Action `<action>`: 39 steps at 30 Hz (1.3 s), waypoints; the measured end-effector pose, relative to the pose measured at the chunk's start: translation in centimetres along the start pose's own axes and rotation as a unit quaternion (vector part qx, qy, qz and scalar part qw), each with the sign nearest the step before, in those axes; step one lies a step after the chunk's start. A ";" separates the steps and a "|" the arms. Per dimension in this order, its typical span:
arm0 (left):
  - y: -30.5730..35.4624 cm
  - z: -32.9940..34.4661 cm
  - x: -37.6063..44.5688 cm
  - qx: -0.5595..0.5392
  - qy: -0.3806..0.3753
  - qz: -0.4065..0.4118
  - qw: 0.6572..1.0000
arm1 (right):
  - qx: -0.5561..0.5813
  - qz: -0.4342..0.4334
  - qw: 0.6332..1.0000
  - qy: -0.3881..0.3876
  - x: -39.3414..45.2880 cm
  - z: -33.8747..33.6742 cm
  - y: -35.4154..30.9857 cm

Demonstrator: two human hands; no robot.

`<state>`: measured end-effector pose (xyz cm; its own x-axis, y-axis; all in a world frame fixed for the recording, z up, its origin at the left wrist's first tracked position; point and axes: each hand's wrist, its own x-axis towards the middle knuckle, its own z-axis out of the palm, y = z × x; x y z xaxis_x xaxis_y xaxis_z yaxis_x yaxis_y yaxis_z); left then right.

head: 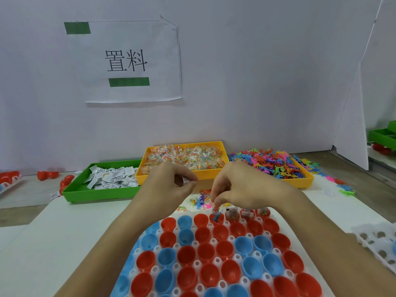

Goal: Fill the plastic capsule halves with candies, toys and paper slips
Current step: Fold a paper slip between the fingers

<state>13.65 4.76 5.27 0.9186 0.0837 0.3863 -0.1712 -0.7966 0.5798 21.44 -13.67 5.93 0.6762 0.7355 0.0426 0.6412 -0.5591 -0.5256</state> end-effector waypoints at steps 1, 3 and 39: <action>0.0 0.0 0.0 0.000 0.000 0.000 1.000 | -0.007 0.000 1.000 -0.004 0.1 0.1 -0.1; 0.1 0.0 -0.1 0.001 -0.001 0.000 1.000 | -0.023 0.004 1.000 -0.013 0.2 0.4 -0.1; 0.5 0.8 -0.5 -0.147 -0.082 0.001 0.986 | 0.088 -0.054 0.994 0.039 -0.1 -0.6 -0.4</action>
<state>13.39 3.85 4.81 0.9594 -0.0354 0.2797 -0.2465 -0.5868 0.7713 21.33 -13.79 6.60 0.6377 0.7518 0.1680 0.6425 -0.3988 -0.6544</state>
